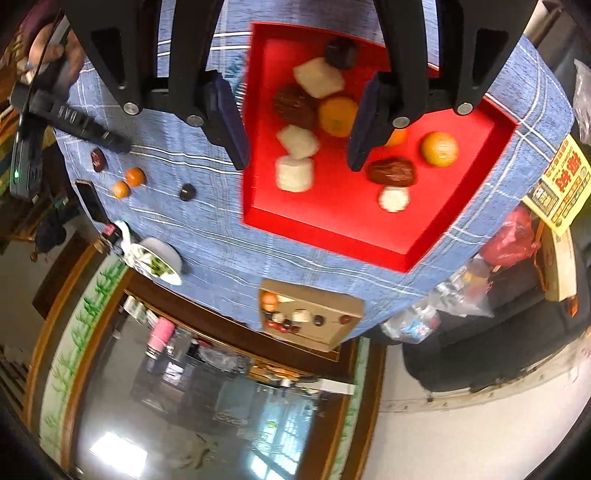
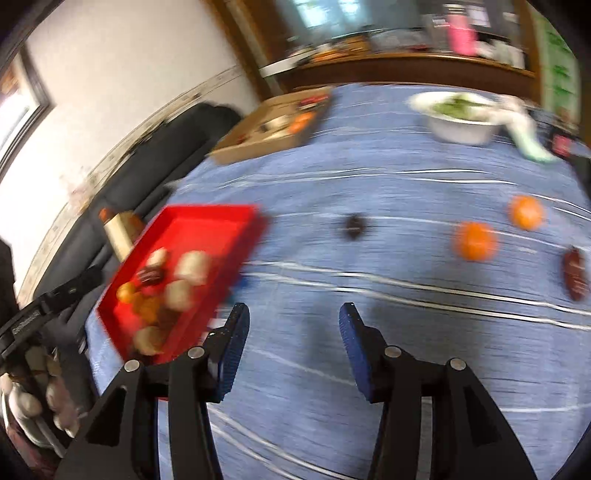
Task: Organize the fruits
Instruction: 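Grasp a large red date with the right tool while the left tool grasps a tangerine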
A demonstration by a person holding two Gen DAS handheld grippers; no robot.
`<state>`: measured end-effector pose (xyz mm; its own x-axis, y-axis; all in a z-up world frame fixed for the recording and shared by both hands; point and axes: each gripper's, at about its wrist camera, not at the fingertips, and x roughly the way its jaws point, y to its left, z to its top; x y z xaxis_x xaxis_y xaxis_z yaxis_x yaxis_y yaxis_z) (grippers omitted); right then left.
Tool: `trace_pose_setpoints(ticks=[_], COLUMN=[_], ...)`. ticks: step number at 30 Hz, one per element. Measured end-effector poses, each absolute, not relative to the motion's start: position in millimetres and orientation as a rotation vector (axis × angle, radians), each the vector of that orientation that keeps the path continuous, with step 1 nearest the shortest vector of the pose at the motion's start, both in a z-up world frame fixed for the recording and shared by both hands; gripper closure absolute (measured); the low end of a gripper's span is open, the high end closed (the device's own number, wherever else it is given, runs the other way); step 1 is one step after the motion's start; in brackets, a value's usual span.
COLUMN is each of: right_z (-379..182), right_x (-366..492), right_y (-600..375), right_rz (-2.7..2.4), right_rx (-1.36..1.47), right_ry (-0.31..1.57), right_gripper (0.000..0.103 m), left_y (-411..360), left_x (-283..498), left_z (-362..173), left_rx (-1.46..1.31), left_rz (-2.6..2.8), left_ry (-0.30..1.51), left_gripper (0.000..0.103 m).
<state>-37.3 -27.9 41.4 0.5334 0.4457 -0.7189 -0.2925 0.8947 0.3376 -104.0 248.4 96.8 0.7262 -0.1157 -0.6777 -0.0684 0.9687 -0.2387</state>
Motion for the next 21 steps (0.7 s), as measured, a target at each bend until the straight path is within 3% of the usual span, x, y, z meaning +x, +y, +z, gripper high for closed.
trace_pose_setpoints(ticks=[8,17,19,20,21], right_z=[51,2,-2,-2,-1], right_x=[-19,14,16,18,15], right_y=[-185,-196,-196,-194,-192], right_rz=[0.037,-0.032,-0.020,-0.014,-0.009], right_rx=[0.243,0.186,0.177,0.169,0.153], right_ry=[0.806,0.871,0.887,0.881,0.875], right_gripper=[0.054,0.054,0.058,0.069,0.072], left_y=[183,118,104,97,88], left_x=[-96,-76,-63,-57,-51], left_z=[103,101,91,87,82], left_rx=[-0.183,-0.042,-0.035,-0.029,-0.017], left_rz=[-0.138,-0.206,-0.213,-0.218,-0.223], left_ry=[0.798,0.827,0.858,0.868,0.881], left_gripper=[0.044,0.041,0.041,0.041,0.041])
